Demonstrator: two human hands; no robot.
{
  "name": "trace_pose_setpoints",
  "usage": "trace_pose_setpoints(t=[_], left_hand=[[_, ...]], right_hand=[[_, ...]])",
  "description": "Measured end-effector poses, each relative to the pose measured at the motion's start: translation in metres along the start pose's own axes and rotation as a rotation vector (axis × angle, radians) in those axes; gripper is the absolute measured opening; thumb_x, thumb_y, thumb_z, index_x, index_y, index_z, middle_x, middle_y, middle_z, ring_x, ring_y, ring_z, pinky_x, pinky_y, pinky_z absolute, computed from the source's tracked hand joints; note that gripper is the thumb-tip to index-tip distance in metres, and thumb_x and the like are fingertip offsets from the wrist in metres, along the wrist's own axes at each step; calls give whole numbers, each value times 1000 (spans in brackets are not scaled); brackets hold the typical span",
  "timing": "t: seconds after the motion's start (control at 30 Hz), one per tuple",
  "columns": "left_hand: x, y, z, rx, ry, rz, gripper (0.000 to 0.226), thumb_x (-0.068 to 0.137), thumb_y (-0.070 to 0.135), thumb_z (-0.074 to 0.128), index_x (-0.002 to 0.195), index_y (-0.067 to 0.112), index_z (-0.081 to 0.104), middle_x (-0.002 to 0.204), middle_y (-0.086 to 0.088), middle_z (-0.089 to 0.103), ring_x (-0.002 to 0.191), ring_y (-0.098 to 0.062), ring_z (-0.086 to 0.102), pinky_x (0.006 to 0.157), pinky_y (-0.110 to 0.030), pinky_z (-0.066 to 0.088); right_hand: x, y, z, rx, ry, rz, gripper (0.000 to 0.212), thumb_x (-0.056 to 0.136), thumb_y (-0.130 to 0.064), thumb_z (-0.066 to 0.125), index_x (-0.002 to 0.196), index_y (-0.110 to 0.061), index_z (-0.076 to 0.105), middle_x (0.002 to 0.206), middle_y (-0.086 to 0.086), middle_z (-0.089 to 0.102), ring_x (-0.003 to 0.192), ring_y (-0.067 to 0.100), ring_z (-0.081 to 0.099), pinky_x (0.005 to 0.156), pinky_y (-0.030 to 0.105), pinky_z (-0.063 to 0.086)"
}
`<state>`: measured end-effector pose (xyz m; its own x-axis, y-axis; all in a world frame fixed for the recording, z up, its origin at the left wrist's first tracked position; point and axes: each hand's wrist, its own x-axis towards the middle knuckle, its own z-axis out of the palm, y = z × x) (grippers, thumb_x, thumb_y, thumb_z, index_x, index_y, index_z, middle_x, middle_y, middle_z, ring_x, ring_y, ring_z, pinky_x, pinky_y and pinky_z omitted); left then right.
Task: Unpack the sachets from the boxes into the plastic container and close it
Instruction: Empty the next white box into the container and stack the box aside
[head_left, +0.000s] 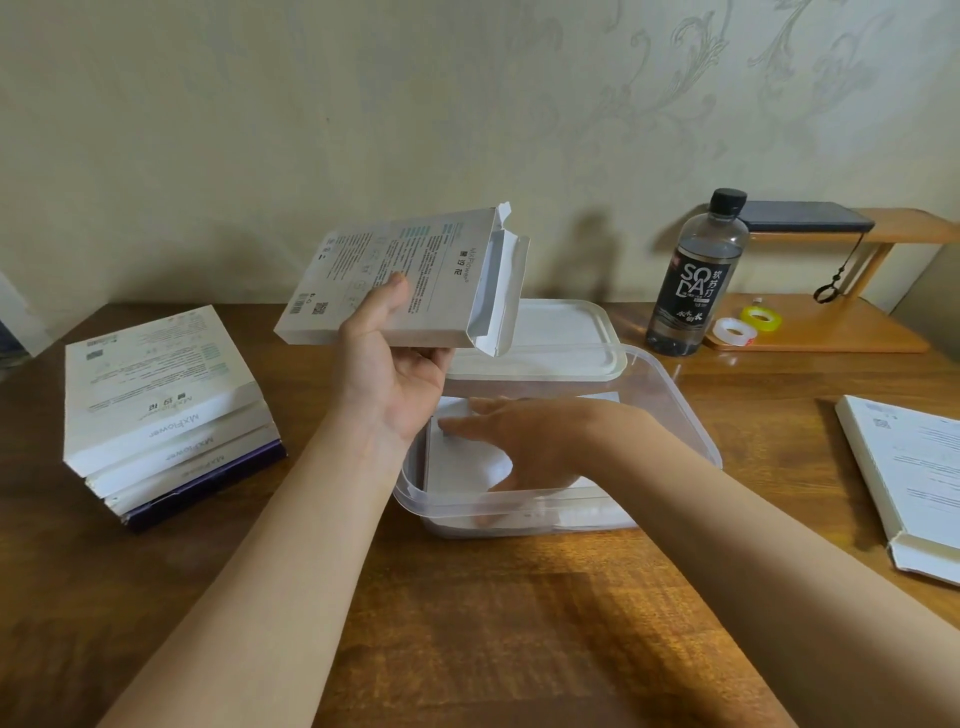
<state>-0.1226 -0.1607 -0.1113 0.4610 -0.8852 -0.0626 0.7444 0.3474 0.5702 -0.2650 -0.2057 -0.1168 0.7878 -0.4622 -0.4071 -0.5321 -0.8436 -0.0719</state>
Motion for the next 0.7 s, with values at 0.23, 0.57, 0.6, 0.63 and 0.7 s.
trace_pose_setpoints(t=[0.23, 0.57, 0.6, 0.63, 0.7], left_hand=[[-2, 0, 1, 9, -16, -12, 26, 92, 14, 67, 116, 23, 62, 99, -4, 77, 97, -21, 74, 93, -34, 55], [-10, 1, 11, 84, -74, -46, 36, 92, 15, 65, 128, 21, 61, 105, -5, 77, 92, -20, 74, 69, -29, 61], [-12, -1, 15, 81, -81, -58, 34, 92, 14, 64, 126, 21, 63, 105, -5, 77, 91, -20, 75, 69, -29, 61], [-16, -2, 18, 80, -84, -68, 31, 93, 13, 64, 122, 21, 64, 104, -5, 78, 90, -20, 75, 70, -29, 62], [-24, -4, 26, 86, -96, -82, 23, 94, 12, 63, 115, 22, 66, 102, -5, 78, 88, -19, 76, 70, -29, 62]], right_hand=[[8, 1, 9, 3, -25, 23, 93, 91, -53, 65, 158, -40, 2, 168, -5, -3, 155, 24, 5, 121, 48, 17], [-60, 28, -37, 976, 970, 237, 10, 91, -8, 63, 86, -7, 71, 71, 6, 69, 55, 13, 63, 49, 29, 52], [-65, 26, -44, 1085, 990, 231, 10, 92, -7, 62, 87, -4, 70, 68, 8, 67, 51, 15, 61, 44, 28, 48], [-68, 24, -50, 1133, 981, 239, 10, 92, -8, 62, 89, -3, 70, 67, 8, 67, 49, 16, 60, 42, 27, 45], [-69, 21, -57, 1141, 928, 283, 12, 92, -8, 60, 90, -1, 70, 69, 8, 68, 47, 16, 61, 41, 26, 45]])
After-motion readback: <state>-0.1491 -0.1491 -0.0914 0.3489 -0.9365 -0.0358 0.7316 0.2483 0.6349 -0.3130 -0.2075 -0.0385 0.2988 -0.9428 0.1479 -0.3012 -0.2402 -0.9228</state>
